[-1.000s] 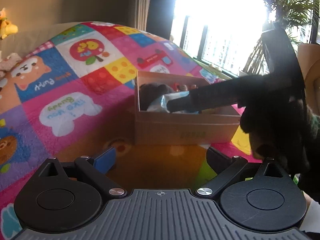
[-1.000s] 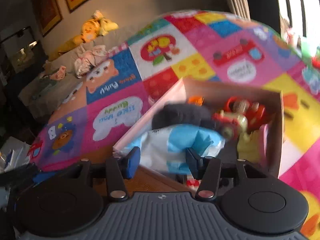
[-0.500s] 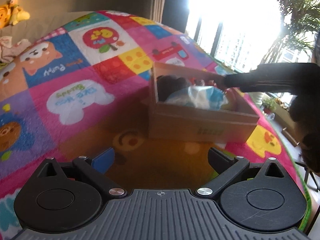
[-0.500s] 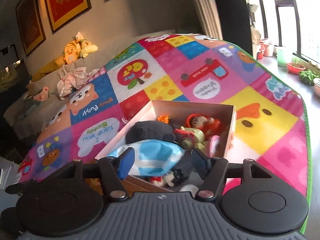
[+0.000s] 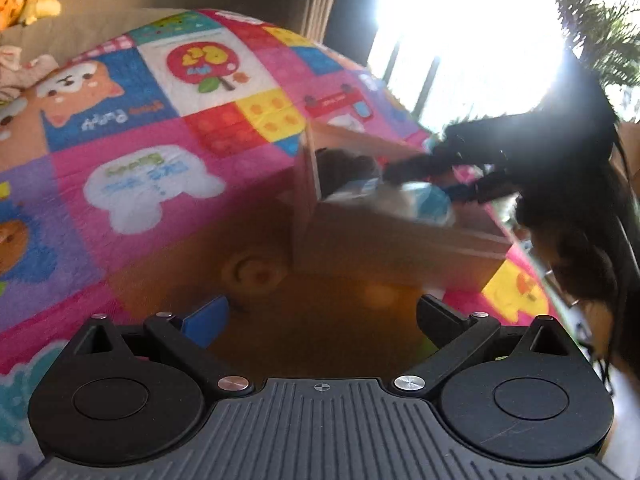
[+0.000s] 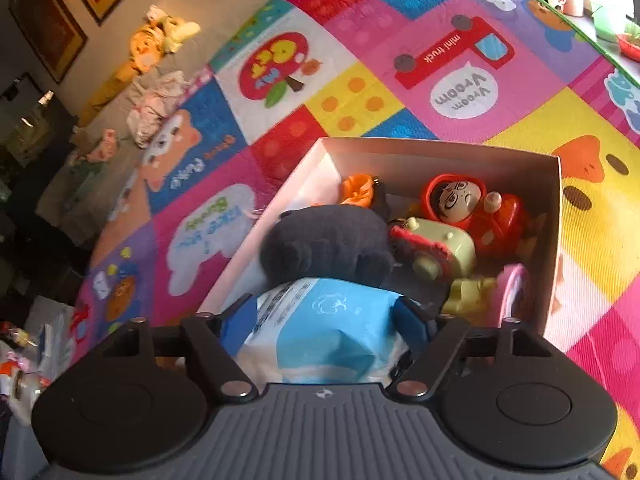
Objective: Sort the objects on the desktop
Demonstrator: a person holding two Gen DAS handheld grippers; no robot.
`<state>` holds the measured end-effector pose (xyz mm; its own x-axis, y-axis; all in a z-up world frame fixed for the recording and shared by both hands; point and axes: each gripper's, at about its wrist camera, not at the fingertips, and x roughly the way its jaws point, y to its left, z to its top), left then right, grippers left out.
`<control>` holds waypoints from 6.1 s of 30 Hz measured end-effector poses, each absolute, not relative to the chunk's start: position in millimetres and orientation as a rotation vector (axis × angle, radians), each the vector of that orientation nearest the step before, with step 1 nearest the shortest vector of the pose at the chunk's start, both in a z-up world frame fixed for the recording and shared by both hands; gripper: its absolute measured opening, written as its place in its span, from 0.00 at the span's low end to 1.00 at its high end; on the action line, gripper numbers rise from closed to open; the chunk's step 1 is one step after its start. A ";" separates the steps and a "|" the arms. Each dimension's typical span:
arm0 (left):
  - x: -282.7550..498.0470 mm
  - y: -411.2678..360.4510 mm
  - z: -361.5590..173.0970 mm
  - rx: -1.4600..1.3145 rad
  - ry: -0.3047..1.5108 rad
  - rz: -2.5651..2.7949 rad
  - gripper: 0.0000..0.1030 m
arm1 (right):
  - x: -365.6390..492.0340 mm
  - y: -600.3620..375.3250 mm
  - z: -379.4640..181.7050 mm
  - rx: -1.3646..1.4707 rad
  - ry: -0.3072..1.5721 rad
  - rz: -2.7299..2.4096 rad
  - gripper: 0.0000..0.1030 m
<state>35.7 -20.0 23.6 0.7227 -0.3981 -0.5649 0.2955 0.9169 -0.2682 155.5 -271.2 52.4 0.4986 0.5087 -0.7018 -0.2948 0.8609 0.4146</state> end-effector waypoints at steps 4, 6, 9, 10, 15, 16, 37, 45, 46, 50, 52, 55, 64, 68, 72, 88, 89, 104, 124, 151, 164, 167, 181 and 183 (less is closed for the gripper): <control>53.1 -31.7 30.2 -0.132 0.597 -0.435 1.00 | 123.3 -272.3 58.5 0.162 0.878 0.556 0.53; 65.1 -42.4 31.5 -0.093 0.579 -0.456 1.00 | 110.5 -271.5 56.5 0.100 0.845 0.553 0.53; 79.2 -58.1 30.6 -0.043 0.556 -0.503 1.00 | 112.4 -279.0 62.9 0.137 0.870 0.538 0.53; 81.9 -62.3 30.1 -0.031 0.550 -0.515 1.00 | 114.6 -282.6 67.3 0.162 0.863 0.542 0.55; 84.0 -72.7 24.4 -0.055 0.535 -0.524 1.00 | 150.6 -285.4 81.4 0.234 0.844 0.535 0.65; 82.1 -72.1 23.8 -0.069 0.532 -0.529 1.00 | 160.7 -281.8 79.4 0.235 0.858 0.523 0.65; 72.0 -54.2 11.7 -0.209 0.504 -0.605 1.00 | 205.9 -249.3 77.2 0.096 0.867 0.353 0.61; 70.9 -54.0 12.0 -0.208 0.501 -0.604 1.00 | 164.2 -259.7 83.8 0.037 0.929 0.514 0.63; 71.1 -54.3 11.9 -0.206 0.503 -0.602 1.00 | 162.1 -256.0 79.2 0.020 0.957 0.516 0.63; 69.6 -55.2 13.8 -0.194 0.508 -0.582 1.00 | 167.2 -242.6 59.3 -0.016 0.997 0.468 0.75; 67.0 -55.7 16.4 -0.183 0.508 -0.568 1.00 | 172.9 -243.7 56.1 0.029 1.009 0.458 0.76; 60.6 -55.2 18.2 -0.174 0.508 -0.561 1.00 | 168.2 -238.0 46.8 -0.012 0.984 0.421 0.86; 40.1 -47.6 23.4 -0.119 0.546 -0.462 1.00 | 147.7 -230.8 57.9 -0.108 0.927 0.356 0.86; 23.3 -31.5 23.1 -0.069 0.562 -0.346 1.00 | 97.9 -250.9 78.9 -0.028 0.777 0.351 0.90; 16.1 -9.4 22.5 -0.108 0.615 -0.212 1.00 | 28.5 -261.1 81.8 0.002 0.605 0.294 1.00; 21.5 -9.5 -7.2 -0.029 0.676 -0.048 1.00 | 2.0 -239.0 -4.1 -0.054 0.707 0.108 1.00; 22.9 -10.9 -8.1 -0.017 0.680 -0.043 1.00 | 5.0 -239.2 -4.8 -0.063 0.702 0.087 1.00; 24.4 -16.9 -10.3 0.026 0.691 -0.025 1.00 | 6.0 -251.1 -18.6 -0.004 0.688 0.049 1.00; 24.9 -16.0 -10.1 0.026 0.691 -0.025 1.00 | 6.3 -250.6 -18.9 -0.005 0.688 0.049 1.00; 25.0 -15.9 -10.1 0.025 0.691 -0.025 1.00 | 5.9 -250.3 -18.7 -0.005 0.688 0.049 1.00; 25.0 -15.9 -10.1 0.025 0.691 -0.025 1.00 | 5.8 -250.5 -18.5 -0.005 0.688 0.049 1.00; 25.0 -15.9 -10.1 0.025 0.691 -0.026 1.00 | 5.7 -250.6 -18.5 -0.005 0.688 0.049 1.00; 24.8 -16.0 -10.2 0.025 0.691 -0.026 1.00 | 5.3 -250.7 -18.6 -0.004 0.688 0.049 1.00; 24.8 -16.0 -10.2 0.025 0.691 -0.025 1.00 | 5.7 -250.5 -18.4 -0.004 0.688 0.049 1.00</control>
<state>24.8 -16.0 -10.2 0.7704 -0.0152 -0.6374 0.0317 0.9994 0.0146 5.7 -250.5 -18.4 0.7713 0.0439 -0.6350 -0.0467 0.9988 0.0124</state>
